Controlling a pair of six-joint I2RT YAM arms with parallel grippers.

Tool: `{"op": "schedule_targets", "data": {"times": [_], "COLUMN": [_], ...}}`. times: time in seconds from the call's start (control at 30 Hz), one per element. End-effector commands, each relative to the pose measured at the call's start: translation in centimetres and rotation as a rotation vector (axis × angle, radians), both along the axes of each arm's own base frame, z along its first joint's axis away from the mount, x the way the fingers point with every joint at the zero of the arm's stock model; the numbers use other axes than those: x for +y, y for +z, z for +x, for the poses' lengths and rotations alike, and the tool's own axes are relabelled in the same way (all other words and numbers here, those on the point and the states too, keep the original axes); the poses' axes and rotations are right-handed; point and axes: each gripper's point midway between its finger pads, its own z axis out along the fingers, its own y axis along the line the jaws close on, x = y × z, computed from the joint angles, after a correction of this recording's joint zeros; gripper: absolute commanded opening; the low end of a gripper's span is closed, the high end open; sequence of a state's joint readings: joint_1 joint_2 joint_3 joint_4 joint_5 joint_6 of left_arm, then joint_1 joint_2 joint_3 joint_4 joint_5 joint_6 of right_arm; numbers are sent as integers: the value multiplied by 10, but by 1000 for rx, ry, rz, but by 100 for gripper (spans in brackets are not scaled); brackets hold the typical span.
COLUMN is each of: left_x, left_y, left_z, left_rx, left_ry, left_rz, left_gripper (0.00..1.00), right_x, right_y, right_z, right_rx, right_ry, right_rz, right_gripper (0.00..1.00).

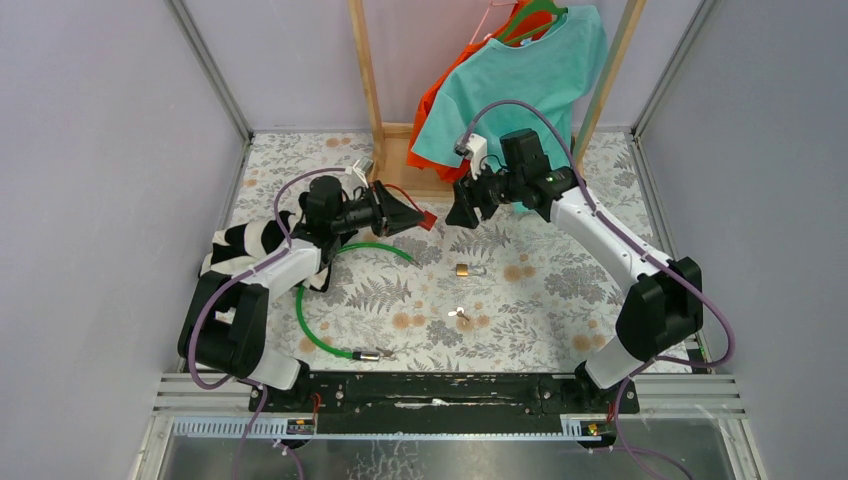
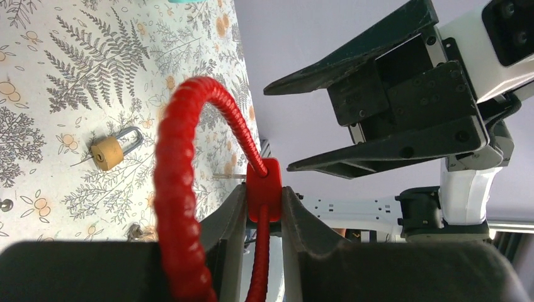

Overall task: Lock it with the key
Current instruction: Lock the lock.

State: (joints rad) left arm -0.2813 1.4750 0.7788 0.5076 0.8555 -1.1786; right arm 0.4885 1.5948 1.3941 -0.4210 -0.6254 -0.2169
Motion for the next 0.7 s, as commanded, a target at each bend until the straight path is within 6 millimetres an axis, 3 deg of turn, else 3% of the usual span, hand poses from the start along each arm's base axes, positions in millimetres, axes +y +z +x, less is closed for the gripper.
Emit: {"op": "schedule_targets", "data": {"times": [0.0, 0.3, 0.67], "left_x": [-3, -5, -4], "left_y": [26, 29, 30], "left_z": [0, 0, -1], "left_rx": [-109, -85, -78], "left_ry": [-51, -67, -69], "left_rz": [-29, -39, -50], "left_gripper": [0, 0, 0], "right_x": [6, 20, 31], "right_y": [47, 40, 27], "right_z": [-14, -27, -22], "right_rx": [-38, 42, 17], "right_ry": [70, 132, 136], "right_rz": [109, 150, 99], "right_gripper": [67, 74, 62]}}
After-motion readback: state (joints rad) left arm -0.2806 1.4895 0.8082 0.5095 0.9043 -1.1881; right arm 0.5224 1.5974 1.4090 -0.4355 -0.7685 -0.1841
